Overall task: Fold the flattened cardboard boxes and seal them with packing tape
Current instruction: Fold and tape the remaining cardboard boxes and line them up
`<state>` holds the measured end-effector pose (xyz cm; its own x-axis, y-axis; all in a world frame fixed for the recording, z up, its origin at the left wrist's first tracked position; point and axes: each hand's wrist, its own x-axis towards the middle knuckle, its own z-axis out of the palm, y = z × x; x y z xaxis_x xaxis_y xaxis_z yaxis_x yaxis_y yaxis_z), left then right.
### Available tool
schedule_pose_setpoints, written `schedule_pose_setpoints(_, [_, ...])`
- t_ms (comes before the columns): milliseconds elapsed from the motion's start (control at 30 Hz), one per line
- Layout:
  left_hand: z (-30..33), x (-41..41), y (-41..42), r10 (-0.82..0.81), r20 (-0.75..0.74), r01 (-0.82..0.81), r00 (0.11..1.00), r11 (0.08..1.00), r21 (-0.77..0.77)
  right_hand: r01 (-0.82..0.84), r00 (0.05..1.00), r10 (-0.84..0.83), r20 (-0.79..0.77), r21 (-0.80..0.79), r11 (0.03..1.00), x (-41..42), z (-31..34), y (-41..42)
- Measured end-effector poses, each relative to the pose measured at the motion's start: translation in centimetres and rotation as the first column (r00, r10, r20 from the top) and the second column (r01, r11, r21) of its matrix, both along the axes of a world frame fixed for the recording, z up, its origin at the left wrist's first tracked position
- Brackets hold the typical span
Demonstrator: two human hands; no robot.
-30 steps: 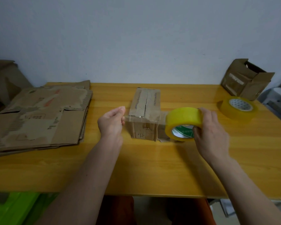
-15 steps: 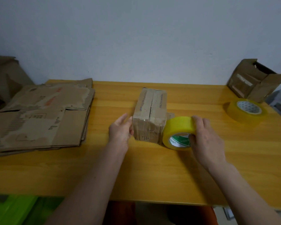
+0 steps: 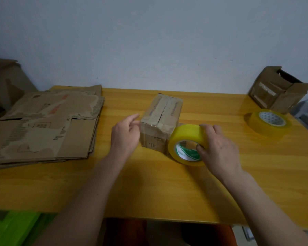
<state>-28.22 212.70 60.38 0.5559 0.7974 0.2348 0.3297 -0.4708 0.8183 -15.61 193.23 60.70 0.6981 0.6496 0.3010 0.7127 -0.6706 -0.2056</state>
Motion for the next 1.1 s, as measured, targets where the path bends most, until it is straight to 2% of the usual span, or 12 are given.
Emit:
schedule_pose_setpoints(67, [1.1,0.2,0.4,-0.039,-0.249,0.073,0.968,0.989,0.127,-0.034,0.999,0.035,-0.010,0.009,0.999,-0.8,0.3,0.4])
schedule_pose_setpoints(133, [1.9,1.1,0.5,-0.002,-0.473,0.122,0.881,0.967,0.225,-0.077,0.995,0.079,-0.057,0.034,0.996,-2.0,0.4,0.9])
schedule_pose_setpoints(233, [2.6,2.8,0.6,0.022,-0.618,0.154,0.786,0.961,0.229,-0.109,0.975,0.121,-0.185,0.078,0.991,-3.3,-0.3,1.4])
schedule_pose_setpoints(333, [2.9,4.2,0.9,0.036,-0.676,0.209,0.736,0.938,0.277,-0.091,0.954,0.127,-0.272,0.143,0.986,-3.4,-1.0,1.0])
schedule_pose_setpoints(467, [3.0,5.6,1.6,0.017,-0.715,0.283,0.699,0.911,0.299,-0.126,0.877,0.237,-0.417,0.277,0.953,-3.1,-1.4,0.5])
schedule_pose_setpoints(833, [2.9,7.4,1.6,-0.030,-0.749,0.372,0.662,0.881,0.293,-0.126,0.856,0.212,-0.471,0.207,0.970,-2.9,-0.4,1.6])
schedule_pose_setpoints(900, [2.8,7.3,1.5,-0.057,-0.746,0.372,0.663,0.890,0.262,-0.125,0.799,0.247,-0.548,0.251,0.960,-2.7,-0.5,1.3])
schedule_pose_setpoints(1000, [2.4,7.0,1.7,-0.071,-0.743,0.375,0.665,0.893,0.251,-0.103,0.641,0.365,-0.675,0.396,0.913,-1.6,-0.1,0.2])
schedule_pose_setpoints(1033, [2.2,6.8,1.7,-0.074,-0.735,0.369,0.674,0.896,0.248,-0.071,0.653,0.353,-0.670,0.410,0.909,-0.7,-0.3,-0.1])
schedule_pose_setpoints(1100, [2.0,6.7,1.9,-0.094,-0.704,0.349,0.704,0.909,0.228,-0.031,0.800,0.230,-0.555,0.344,0.938,1.8,-1.5,-0.4])
